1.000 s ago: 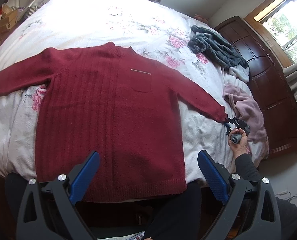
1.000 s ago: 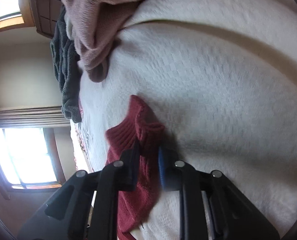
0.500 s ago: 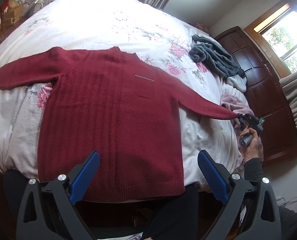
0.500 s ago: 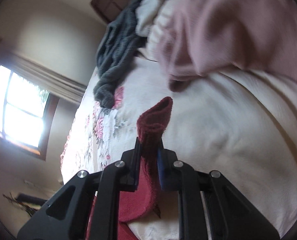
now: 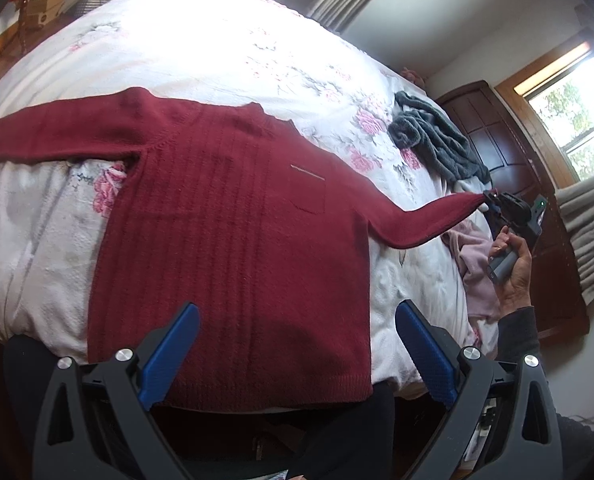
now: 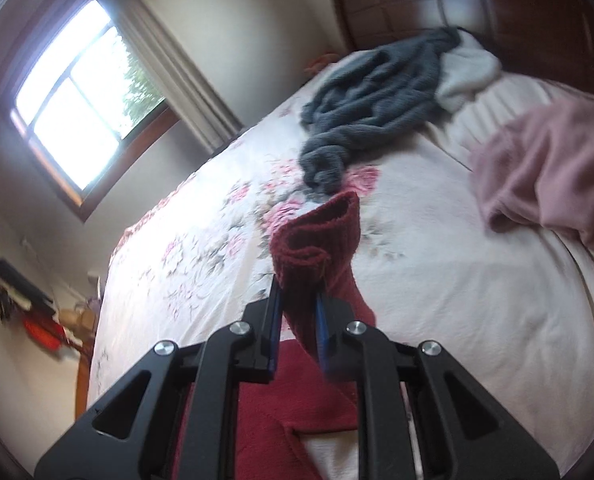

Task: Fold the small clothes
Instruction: 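Grasp the red sweater's sleeve cuff with the right tool, then fold the held sleeve across the sweater body with the right tool, then open the right tool and release the sleeve onto the sweater body, then grasp the other sleeve cuff with the left tool and lift it, then fold the held sleeve across the sweater body with the left tool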

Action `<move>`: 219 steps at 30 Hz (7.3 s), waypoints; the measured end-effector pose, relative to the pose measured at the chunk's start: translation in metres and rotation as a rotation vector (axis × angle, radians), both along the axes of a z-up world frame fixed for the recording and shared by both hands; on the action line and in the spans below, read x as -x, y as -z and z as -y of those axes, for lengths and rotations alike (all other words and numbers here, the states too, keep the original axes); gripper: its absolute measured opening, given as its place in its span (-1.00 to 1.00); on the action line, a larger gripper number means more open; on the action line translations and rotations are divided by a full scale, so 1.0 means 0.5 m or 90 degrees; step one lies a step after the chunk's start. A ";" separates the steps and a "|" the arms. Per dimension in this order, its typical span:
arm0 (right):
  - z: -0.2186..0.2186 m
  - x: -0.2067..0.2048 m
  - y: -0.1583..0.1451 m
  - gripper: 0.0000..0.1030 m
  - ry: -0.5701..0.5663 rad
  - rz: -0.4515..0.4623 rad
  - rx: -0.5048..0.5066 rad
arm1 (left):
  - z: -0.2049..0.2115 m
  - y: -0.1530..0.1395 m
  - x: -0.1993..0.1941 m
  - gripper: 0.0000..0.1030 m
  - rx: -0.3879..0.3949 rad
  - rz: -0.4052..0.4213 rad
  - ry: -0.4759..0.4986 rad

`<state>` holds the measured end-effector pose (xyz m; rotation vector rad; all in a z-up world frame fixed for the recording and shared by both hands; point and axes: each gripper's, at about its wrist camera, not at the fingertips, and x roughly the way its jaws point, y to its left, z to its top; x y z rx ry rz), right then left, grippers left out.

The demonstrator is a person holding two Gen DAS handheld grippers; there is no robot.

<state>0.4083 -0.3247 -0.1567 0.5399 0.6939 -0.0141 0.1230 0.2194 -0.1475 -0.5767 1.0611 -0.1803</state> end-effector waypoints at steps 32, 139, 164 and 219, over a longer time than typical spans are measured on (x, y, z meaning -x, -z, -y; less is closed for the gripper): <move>-0.496 0.154 0.307 0.00 -0.273 -0.151 0.197 | -0.013 0.364 -0.419 0.91 0.329 -0.122 0.051; -0.540 0.447 0.288 -0.02 -0.279 -0.255 0.044 | -1.036 0.447 -0.102 -0.67 0.114 -0.096 -0.552; -0.424 0.464 0.243 -0.02 -0.221 -0.214 -0.030 | -0.342 -0.107 -0.486 -0.78 -0.091 0.244 -0.074; -0.512 -0.132 0.066 -0.86 -0.300 -0.118 -0.041 | -0.207 0.477 -0.081 0.16 0.135 -0.137 -0.047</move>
